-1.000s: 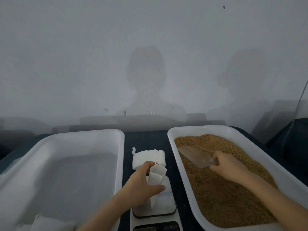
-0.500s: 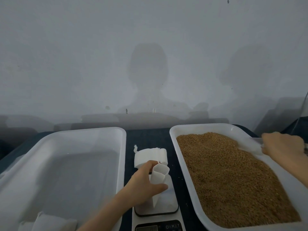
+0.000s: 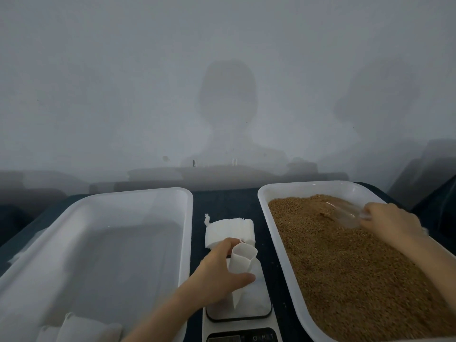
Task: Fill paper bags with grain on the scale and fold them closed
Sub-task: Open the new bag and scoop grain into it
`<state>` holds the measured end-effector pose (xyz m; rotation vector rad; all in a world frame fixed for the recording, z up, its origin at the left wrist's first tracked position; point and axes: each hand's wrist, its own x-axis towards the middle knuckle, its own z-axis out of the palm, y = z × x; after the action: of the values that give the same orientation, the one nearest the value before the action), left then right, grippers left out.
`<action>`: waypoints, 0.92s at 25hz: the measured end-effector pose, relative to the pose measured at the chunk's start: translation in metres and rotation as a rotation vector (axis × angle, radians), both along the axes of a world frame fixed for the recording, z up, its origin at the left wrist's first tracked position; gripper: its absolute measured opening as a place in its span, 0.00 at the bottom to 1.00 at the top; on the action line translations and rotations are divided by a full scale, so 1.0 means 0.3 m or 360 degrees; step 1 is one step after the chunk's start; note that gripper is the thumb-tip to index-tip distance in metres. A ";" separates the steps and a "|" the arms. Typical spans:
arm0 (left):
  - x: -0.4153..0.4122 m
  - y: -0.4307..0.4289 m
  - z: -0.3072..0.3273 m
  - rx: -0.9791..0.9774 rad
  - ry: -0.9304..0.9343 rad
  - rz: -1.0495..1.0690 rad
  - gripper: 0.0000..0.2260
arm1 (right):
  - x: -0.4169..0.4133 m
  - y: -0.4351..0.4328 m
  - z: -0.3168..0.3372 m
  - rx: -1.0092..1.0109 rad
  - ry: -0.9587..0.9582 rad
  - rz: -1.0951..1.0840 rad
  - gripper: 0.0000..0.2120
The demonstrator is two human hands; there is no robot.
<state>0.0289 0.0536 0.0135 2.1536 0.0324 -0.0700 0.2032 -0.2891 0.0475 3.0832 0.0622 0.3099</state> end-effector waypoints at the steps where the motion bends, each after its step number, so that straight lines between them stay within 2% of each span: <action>1: -0.001 0.000 -0.001 -0.0004 0.0004 -0.0003 0.27 | -0.009 -0.003 -0.002 0.0041 -0.0014 0.0008 0.07; 7: -0.002 0.002 -0.005 0.0012 -0.0031 -0.0016 0.25 | -0.060 0.008 -0.021 0.0774 0.0240 0.0230 0.12; 11: -0.004 0.005 -0.009 0.0029 -0.0053 -0.0014 0.26 | -0.097 0.022 -0.031 0.0835 0.0294 0.0287 0.11; 16: -0.002 0.005 -0.008 0.0064 -0.0043 -0.0027 0.27 | -0.143 0.051 -0.018 0.0906 0.0347 0.0364 0.05; 23: 0.000 0.007 -0.018 0.0068 0.0006 -0.0058 0.30 | -0.225 0.171 0.074 0.0779 0.0386 0.0749 0.13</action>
<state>0.0288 0.0556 0.0081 2.1972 -0.0031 -0.0951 0.1357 -0.2378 0.0698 3.5333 0.8487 -0.0550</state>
